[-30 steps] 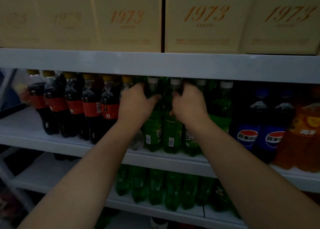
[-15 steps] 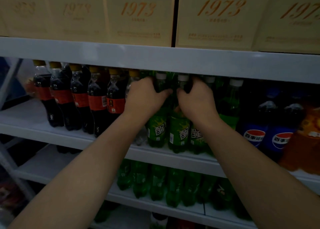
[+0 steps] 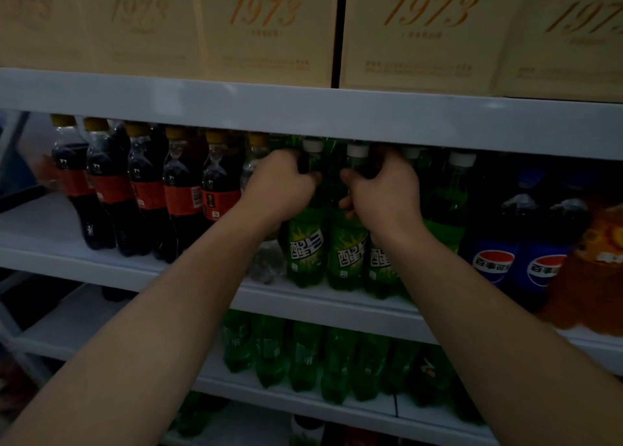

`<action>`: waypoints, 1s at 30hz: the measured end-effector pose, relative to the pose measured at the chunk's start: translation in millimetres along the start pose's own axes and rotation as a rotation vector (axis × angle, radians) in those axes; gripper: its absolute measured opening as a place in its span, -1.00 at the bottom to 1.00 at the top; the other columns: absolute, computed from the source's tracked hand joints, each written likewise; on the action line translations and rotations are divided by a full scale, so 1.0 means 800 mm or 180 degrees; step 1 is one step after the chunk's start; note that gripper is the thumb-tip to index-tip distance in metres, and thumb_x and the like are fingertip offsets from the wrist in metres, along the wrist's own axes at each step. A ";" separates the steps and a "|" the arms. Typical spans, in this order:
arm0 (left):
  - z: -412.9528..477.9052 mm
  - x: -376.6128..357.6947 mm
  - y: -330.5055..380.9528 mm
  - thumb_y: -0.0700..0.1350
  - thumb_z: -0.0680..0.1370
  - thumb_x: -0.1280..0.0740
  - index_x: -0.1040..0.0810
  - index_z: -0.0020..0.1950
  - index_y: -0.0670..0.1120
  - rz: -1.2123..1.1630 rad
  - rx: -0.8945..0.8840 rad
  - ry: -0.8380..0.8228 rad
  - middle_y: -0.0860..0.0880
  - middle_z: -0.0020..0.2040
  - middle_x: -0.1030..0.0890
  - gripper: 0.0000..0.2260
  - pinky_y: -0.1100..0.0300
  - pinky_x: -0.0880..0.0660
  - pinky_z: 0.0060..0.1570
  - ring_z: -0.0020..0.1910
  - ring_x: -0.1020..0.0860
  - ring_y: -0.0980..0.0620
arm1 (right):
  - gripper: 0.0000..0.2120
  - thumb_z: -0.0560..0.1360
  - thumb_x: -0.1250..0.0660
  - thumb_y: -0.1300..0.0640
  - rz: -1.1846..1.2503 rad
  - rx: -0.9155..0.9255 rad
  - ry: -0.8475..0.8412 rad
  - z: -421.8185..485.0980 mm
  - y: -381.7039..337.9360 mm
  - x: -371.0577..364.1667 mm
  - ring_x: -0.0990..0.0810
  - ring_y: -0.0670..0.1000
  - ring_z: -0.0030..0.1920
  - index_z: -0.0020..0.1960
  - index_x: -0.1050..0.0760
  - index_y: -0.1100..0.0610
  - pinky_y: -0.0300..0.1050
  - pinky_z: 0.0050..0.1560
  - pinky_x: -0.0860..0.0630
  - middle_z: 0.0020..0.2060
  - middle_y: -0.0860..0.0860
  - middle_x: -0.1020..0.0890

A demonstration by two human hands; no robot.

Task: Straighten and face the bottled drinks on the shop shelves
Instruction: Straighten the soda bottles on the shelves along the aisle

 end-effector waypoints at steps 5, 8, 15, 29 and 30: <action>-0.002 0.001 0.001 -0.03 0.51 -0.32 -0.56 0.02 -0.05 0.0338 -0.0197 0.0074 -0.04 -0.12 -0.61 -0.85 0.13 -0.52 -0.18 -0.15 -0.58 -0.05 | -0.78 0.50 -0.36 0.14 -0.0228 0.0172 0.0060 0.001 -0.007 -0.001 -0.58 -0.06 -0.54 0.11 -0.40 0.02 -0.27 -0.58 -0.43 -0.19 -0.05 -0.58; -0.009 0.004 0.005 -0.04 0.52 -0.32 -0.55 0.09 -0.08 0.0420 -0.0436 0.0246 -0.07 -0.01 -0.62 -0.81 0.17 -0.45 -0.13 -0.07 -0.56 -0.04 | -0.81 0.51 -0.35 0.08 -0.0462 0.0290 0.0118 0.004 -0.012 0.001 -0.57 -0.07 -0.56 0.09 -0.41 0.02 -0.28 -0.60 -0.42 -0.23 -0.08 -0.56; -0.023 0.008 0.008 -0.04 0.52 -0.35 -0.56 0.13 -0.08 0.0511 -0.0781 0.0674 -0.05 0.02 -0.64 -0.77 0.29 -0.33 -0.16 -0.07 -0.55 0.02 | -0.80 0.51 -0.35 0.09 -0.0409 0.0237 0.0250 0.005 -0.010 0.003 -0.56 -0.06 -0.57 0.11 -0.43 0.03 -0.29 -0.60 -0.41 -0.24 -0.07 -0.56; -0.115 0.038 -0.084 -0.19 0.50 -0.35 -0.56 0.13 -0.08 -0.0137 -0.0464 0.1817 0.03 -0.06 -0.59 -0.78 0.54 -0.37 -0.19 -0.18 -0.52 0.31 | -0.80 0.50 -0.31 0.00 -0.1038 0.0717 0.0318 -0.011 -0.008 0.011 -0.60 -0.09 -0.22 0.08 -0.44 0.03 -0.27 -0.21 -0.55 -0.14 -0.09 -0.57; -0.121 0.033 -0.106 -0.17 0.50 -0.37 -0.56 0.13 -0.07 -0.0147 -0.0204 0.1758 0.02 -0.06 -0.60 -0.79 0.54 -0.37 -0.23 -0.17 -0.51 0.32 | -0.81 0.51 -0.30 0.02 -0.1117 0.0863 0.0402 -0.018 -0.009 0.011 -0.54 -0.17 -0.19 0.10 -0.44 0.02 -0.40 -0.21 -0.45 -0.13 -0.12 -0.54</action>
Point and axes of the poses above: each hand's wrist, its own z-axis towards the middle knuckle, its own x-axis out of the back of the hand, y = z × x, the point moved 7 cm from there along z, towards the middle knuckle
